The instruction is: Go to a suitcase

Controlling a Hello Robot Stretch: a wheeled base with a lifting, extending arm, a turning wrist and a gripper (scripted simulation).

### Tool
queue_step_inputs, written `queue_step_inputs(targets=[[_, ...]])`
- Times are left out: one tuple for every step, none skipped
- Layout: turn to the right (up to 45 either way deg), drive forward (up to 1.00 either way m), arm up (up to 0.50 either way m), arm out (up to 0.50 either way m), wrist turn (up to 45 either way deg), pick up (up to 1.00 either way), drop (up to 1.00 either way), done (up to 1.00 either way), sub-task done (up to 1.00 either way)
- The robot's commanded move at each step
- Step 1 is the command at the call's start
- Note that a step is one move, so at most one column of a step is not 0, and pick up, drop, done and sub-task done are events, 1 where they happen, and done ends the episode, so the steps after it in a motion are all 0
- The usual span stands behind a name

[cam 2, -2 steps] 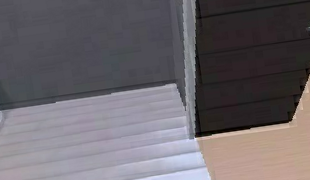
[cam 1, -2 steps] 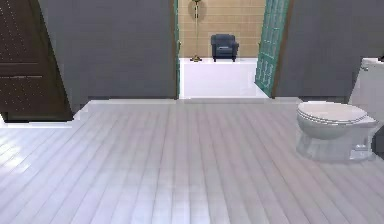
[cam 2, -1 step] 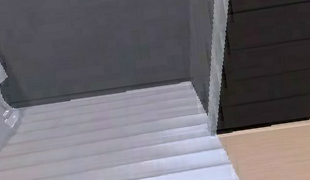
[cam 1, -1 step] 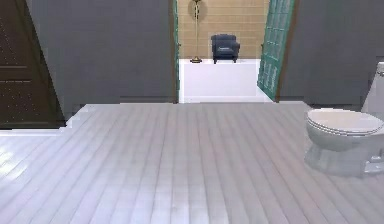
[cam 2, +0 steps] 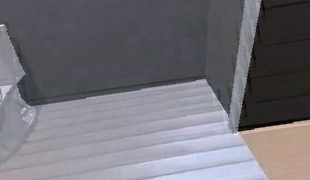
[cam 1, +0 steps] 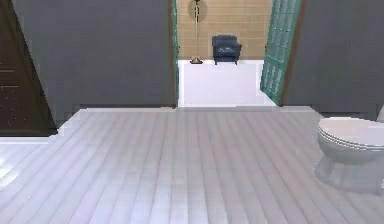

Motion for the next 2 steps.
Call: queue_step_inputs(targets=[[6.0,0.0,0.0,0.0,0.0,0.0,0.0,0.0,0.0],[0.0,1.0,0.0,0.0,0.0,0.0,0.0,0.0,0.0]])
